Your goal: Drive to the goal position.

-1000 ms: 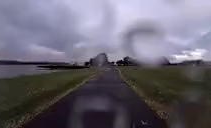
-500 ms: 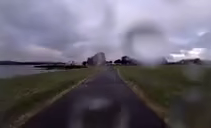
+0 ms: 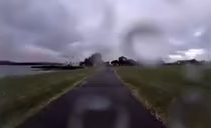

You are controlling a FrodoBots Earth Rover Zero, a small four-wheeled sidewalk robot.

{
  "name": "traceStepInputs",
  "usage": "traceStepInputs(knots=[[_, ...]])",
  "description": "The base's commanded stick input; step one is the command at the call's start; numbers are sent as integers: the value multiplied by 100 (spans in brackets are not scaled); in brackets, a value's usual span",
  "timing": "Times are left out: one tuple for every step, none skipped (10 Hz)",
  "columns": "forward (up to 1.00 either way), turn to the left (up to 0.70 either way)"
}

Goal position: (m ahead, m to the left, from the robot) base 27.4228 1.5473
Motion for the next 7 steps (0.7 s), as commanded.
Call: traceStepInputs(knots=[[70, 0], [70, 0], [70, 0], [70, 0], [70, 0], [70, 0], [70, 0]])
